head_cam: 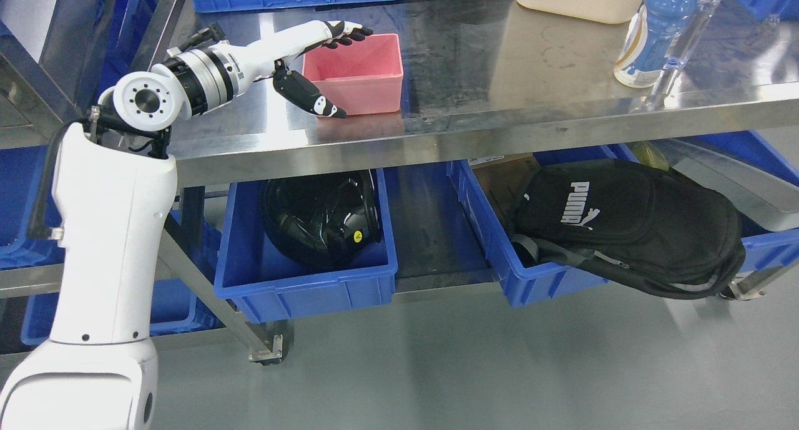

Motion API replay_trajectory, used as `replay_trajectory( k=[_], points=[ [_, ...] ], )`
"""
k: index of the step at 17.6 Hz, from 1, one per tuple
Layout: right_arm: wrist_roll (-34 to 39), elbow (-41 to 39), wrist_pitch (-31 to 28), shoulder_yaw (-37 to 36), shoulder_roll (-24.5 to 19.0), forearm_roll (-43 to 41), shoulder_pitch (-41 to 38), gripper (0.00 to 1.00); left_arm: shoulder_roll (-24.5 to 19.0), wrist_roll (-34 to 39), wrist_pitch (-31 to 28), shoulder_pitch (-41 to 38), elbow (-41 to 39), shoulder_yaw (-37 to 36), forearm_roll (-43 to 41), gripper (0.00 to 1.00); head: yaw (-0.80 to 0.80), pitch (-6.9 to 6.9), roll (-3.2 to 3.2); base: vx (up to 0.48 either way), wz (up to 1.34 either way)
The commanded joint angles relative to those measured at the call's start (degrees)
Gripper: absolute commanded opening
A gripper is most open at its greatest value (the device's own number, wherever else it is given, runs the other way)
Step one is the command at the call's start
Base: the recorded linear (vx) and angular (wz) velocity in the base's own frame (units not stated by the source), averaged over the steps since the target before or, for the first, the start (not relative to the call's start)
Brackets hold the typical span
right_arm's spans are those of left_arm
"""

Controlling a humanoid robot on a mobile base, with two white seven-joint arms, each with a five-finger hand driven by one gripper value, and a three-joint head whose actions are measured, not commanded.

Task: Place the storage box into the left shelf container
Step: 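Reach the left hand over the pink box and lower fingers inside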

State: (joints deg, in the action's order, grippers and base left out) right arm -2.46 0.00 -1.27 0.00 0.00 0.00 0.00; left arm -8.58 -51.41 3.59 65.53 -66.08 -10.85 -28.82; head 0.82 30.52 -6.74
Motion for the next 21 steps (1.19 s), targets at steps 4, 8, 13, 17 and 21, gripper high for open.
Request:
replay_trajectory(
  k=[4,8,13,17,21],
  points=[
    [0.0,-1.0,0.04,-0.27,1.0,0.09,-0.7,1.0,3.39,-0.01,-0.43,0.56,8.32,-3.22,-2.03,0.9,0.0,0.0,0.0,0.0,0.0],
    [0.0,-1.0,0.04,-0.27,1.0,0.09,-0.7,1.0,4.09,-0.09,-0.43,0.82,10.53,-3.92,-4.57,0.89,0.0,0.0,0.0,0.0,0.0],
    [0.0,-1.0,0.04,-0.27,1.0,0.09,-0.7,1.0,3.74,-0.09,-0.43,0.82,12.9,-3.66,-4.93,0.74,0.0,0.0,0.0,0.0,0.0],
    [0.0,-1.0,0.04,-0.27,1.0,0.09,-0.7,1.0,3.83,-0.09,1.5,0.91,13.69,-0.16,-4.84,0.47,0.0,0.0,0.0,0.0,0.01],
    [0.0,-1.0,0.04,-0.27,1.0,0.09,-0.7,1.0,4.18,-0.09,4.49,2.14,13.69,4.76,-4.41,0.24,0.0,0.0,0.0,0.0,0.0]
  ],
)
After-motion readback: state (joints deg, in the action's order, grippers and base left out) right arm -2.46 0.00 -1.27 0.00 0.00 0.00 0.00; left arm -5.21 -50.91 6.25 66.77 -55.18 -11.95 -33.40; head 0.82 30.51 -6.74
